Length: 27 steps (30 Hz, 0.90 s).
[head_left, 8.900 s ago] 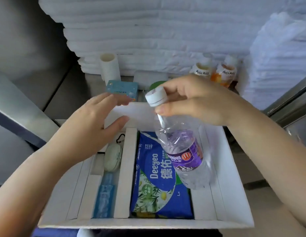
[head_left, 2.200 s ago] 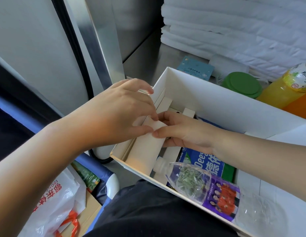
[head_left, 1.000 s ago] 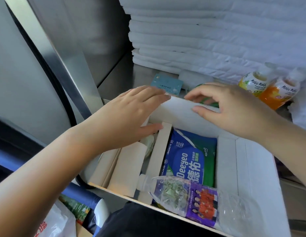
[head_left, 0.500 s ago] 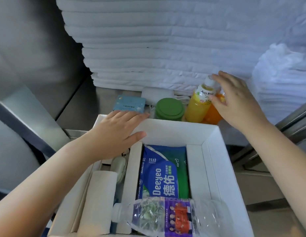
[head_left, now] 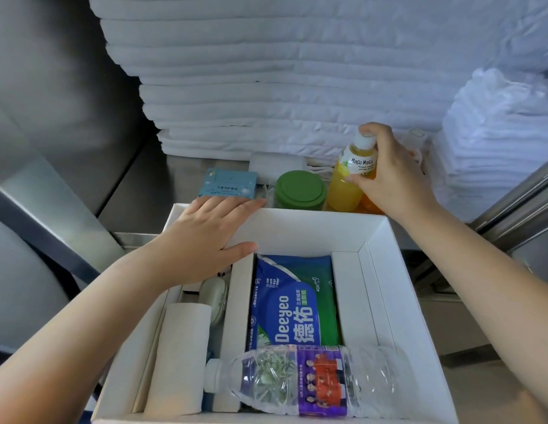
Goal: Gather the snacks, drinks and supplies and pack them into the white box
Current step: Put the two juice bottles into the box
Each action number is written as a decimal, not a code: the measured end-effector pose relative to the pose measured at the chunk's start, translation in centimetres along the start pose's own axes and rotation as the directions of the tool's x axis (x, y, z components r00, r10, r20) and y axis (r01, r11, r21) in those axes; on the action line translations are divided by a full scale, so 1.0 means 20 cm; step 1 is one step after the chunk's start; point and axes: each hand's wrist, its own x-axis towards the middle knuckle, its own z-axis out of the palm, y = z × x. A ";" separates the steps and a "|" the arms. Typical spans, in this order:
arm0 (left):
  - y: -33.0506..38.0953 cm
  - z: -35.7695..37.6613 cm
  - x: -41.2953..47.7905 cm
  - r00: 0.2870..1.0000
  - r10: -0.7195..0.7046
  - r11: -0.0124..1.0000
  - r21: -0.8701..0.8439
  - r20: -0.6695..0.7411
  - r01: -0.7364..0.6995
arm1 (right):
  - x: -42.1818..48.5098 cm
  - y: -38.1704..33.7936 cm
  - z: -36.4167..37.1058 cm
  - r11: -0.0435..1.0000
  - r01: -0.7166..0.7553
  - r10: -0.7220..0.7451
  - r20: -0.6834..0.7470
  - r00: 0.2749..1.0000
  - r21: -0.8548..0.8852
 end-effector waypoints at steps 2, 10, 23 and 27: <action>0.00 0.00 0.00 1.000 0.001 1.000 -0.005 -0.002 -0.001 | -0.02 -0.01 0.00 0.998 0.066 -0.066 -0.019 0.998 -0.015; 0.00 0.00 0.00 1.000 0.000 1.000 -0.015 -0.029 0.000 | -0.10 -0.14 -0.16 0.964 0.254 -0.239 -0.163 0.957 0.083; 0.24 -0.20 0.02 0.991 0.099 0.900 -0.416 -0.087 -0.127 | -0.21 -0.37 -0.35 0.919 0.348 -0.315 -0.187 0.930 0.183; 0.29 -0.21 0.01 0.988 0.143 0.839 -0.524 -0.049 -0.148 | -0.25 -0.38 -0.35 0.928 0.280 -0.271 -0.070 0.960 0.248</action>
